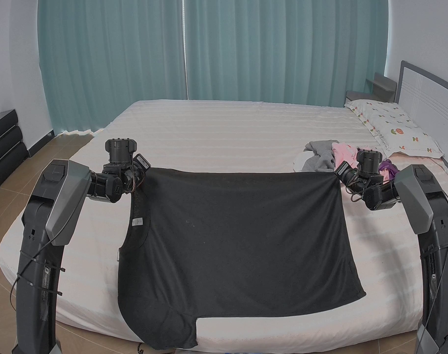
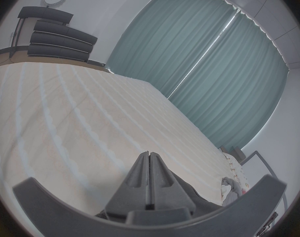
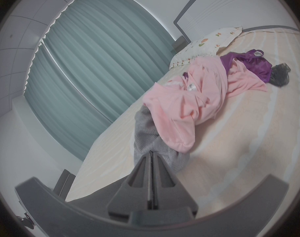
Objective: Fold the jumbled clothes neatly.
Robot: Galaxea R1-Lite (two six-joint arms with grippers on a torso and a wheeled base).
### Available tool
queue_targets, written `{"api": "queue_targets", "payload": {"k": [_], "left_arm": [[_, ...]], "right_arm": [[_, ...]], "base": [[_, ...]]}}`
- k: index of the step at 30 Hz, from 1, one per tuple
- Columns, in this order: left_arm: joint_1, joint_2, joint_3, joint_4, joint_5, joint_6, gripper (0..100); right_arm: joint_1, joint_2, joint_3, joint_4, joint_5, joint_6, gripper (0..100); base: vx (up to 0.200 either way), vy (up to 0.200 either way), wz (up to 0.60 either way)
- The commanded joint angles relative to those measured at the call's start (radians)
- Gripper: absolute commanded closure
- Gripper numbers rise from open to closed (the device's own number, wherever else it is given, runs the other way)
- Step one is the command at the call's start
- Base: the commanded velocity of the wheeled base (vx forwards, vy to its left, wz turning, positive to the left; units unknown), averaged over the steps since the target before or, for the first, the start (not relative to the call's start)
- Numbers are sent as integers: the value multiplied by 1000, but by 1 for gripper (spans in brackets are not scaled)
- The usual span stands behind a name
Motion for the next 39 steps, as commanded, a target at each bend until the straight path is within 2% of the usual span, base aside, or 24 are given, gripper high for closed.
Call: {"api": "queue_targets", "payload": {"k": [1, 7, 20, 39], "left_arm": [[0, 3, -45, 3, 1, 1, 100], [-2, -5, -100, 61, -4, 2, 100], [-12, -2, -100, 47, -10, 5, 100], [-18, 113, -100, 47, -2, 8, 100]], "right_arm": [[-8, -19, -10, -4, -10, -1, 100], [-8, -25, -13, -20, -25, -1, 100], [-3, -20, -13, -43, -38, -1, 100], [21, 58, -6, -41, -42, -12, 100]], "base": [[0, 0, 0], [0, 0, 0], [0, 0, 0], [0, 0, 0]]}}
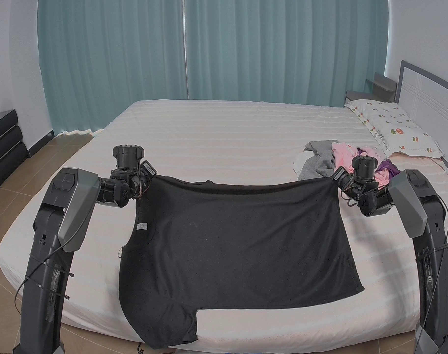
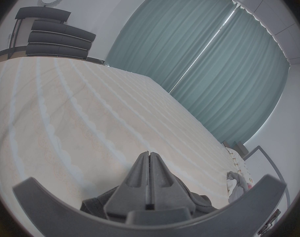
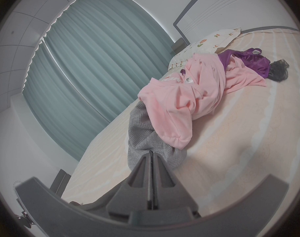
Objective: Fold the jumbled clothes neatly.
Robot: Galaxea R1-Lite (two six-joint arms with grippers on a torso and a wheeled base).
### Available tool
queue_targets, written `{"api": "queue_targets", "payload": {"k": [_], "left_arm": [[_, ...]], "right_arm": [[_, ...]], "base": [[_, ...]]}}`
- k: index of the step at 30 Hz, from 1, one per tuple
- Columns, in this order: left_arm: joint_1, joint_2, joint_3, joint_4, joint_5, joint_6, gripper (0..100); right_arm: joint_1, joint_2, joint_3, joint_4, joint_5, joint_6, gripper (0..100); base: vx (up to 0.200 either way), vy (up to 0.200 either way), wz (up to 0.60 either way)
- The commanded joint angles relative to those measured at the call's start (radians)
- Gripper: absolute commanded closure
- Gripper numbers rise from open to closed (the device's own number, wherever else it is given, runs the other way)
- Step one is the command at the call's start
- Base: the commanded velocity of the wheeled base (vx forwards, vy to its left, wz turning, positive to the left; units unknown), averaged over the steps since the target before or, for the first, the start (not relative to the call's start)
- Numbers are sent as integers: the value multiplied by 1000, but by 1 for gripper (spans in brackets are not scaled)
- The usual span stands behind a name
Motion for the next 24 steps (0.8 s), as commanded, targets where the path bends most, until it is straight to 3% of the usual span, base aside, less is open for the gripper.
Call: {"api": "queue_targets", "payload": {"k": [1, 3, 4, 6, 7, 15, 20, 24], "left_arm": [[-1, 29, 0, 0, 1, 0, 100], [-1, 29, 0, 3, 1, 0, 100], [-1, 29, 0, 3, 1, 0, 0], [-2, 30, 0, 12, 1, -2, 0], [-2, 30, 0, 12, 1, -2, 0], [10, -36, 63, 14, 5, -9, 0], [15, -200, 274, 1, -21, -12, 0], [16, -361, 491, 0, -101, -12, 0]], "right_arm": [[3, 12, 3, 1, 0, -2, 100], [3, 15, 3, 3, 0, -3, 100], [3, 15, 3, 3, 0, -3, 100], [3, 18, 8, 4, 0, -11, 100], [3, 18, 8, 4, 0, -11, 0], [-5, -77, 131, -8, 10, -8, 0], [-2, -194, 313, -79, 35, -8, 0], [8, -327, 543, -137, 96, -13, 0]], "base": [[0, 0, 0], [0, 0, 0], [0, 0, 0], [0, 0, 0], [0, 0, 0], [0, 0, 0], [0, 0, 0], [0, 0, 0]]}}
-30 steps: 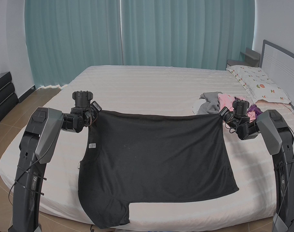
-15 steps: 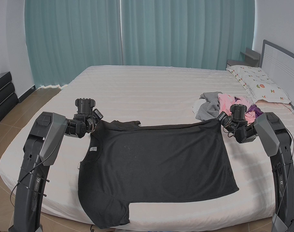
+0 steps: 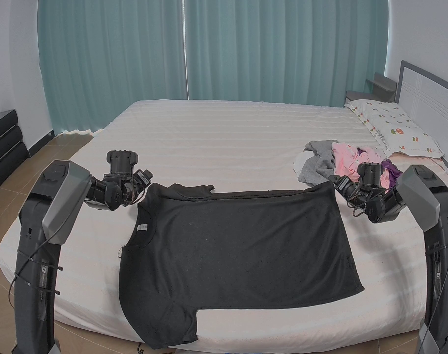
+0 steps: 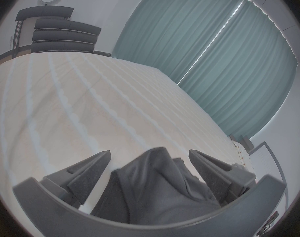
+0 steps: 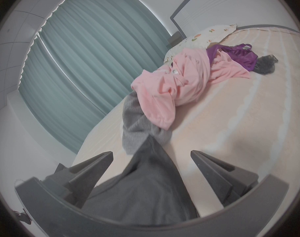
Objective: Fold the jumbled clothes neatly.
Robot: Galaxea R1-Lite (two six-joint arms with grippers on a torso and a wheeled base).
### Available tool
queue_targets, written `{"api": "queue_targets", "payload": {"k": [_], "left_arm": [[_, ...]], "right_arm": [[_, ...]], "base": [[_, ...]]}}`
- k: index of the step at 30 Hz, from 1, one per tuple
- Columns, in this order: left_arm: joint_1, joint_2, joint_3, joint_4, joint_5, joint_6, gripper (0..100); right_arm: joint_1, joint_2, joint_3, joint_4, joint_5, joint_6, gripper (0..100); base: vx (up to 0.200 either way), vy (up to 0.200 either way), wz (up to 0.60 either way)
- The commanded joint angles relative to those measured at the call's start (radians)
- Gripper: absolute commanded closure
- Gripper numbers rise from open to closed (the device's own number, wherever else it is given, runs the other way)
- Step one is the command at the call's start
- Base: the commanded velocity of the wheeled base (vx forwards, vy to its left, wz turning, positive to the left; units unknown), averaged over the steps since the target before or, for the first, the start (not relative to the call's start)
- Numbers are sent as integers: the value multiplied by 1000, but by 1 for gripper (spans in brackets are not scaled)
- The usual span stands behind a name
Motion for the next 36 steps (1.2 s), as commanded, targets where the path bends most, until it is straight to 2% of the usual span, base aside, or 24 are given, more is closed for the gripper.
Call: {"api": "queue_targets", "payload": {"k": [1, 7, 10, 15, 17, 23, 32, 36], "left_arm": [[4, -289, 315, -7, -92, -3, 0], [4, -539, 671, -58, -181, -2, 0], [-1, -645, 847, -101, -201, 0, 0], [-15, -753, 1047, -131, -203, 0, 0], [-31, -779, 1096, -130, -201, -6, 0], [-68, -817, 1186, -133, -203, -103, 0], [-84, -819, 1269, -141, -237, -110, 0], [-102, -814, 1317, -185, -261, -109, 0]], "right_arm": [[13, -238, 315, -83, 70, -6, 0], [23, -423, 630, -152, 139, -46, 0], [23, -503, 766, -188, 179, -69, 0], [59, -590, 929, -195, 173, -82, 0], [72, -615, 988, -197, 173, -89, 0], [106, -633, 1096, -252, 173, -86, 0], [108, -618, 1189, -347, 176, -80, 0], [108, -612, 1193, -349, 182, -80, 0]], "base": [[0, 0, 0], [0, 0, 0], [0, 0, 0], [0, 0, 0], [0, 0, 0], [0, 0, 0], [-200, 0, 0], [0, 0, 0]]}}
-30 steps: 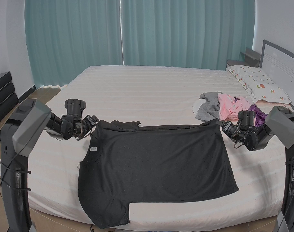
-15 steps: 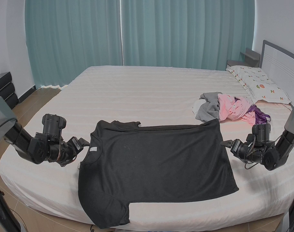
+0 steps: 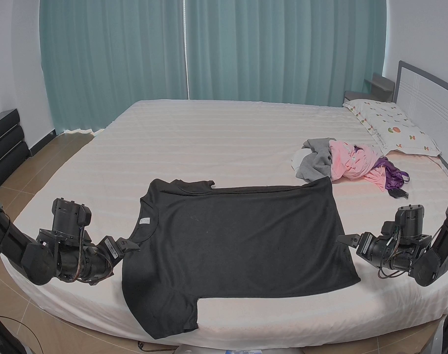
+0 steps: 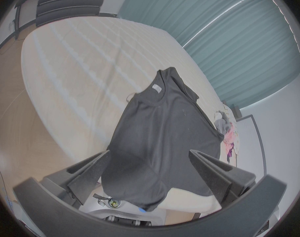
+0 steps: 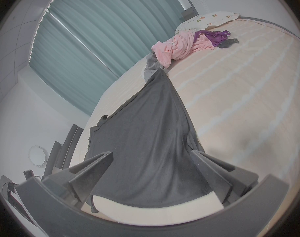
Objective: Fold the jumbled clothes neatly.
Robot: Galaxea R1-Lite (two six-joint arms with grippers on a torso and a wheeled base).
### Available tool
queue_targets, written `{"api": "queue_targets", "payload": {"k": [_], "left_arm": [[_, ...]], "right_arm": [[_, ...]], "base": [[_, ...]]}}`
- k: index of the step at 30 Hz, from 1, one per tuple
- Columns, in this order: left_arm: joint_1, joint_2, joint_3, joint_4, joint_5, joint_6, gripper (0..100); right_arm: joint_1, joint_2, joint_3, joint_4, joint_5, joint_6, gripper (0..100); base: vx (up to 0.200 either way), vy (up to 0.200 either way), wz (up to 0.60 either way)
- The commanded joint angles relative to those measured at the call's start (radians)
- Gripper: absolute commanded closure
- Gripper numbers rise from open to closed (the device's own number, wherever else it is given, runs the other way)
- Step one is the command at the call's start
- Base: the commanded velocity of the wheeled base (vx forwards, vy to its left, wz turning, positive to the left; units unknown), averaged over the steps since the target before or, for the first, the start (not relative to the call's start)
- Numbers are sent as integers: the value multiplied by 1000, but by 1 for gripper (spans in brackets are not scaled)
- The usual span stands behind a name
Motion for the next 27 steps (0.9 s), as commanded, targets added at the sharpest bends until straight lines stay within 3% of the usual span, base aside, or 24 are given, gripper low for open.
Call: {"api": "queue_targets", "payload": {"k": [1, 8, 17, 27], "left_arm": [[-19, -2, 56, -37, -35, 3, 0], [-13, 76, 141, -172, -154, 23, 0], [47, 228, 196, -315, -188, 254, 0], [66, 303, 177, -393, -207, 294, 0]], "right_arm": [[2, 3, 11, -2, 4, 0, 0], [11, 6, 13, -1, 6, 3, 0], [19, 9, 19, -1, 7, 3, 0], [19, 20, 19, -2, 6, 3, 0]], "base": [[0, 0, 0], [0, 0, 0], [0, 0, 0], [0, 0, 0]]}}
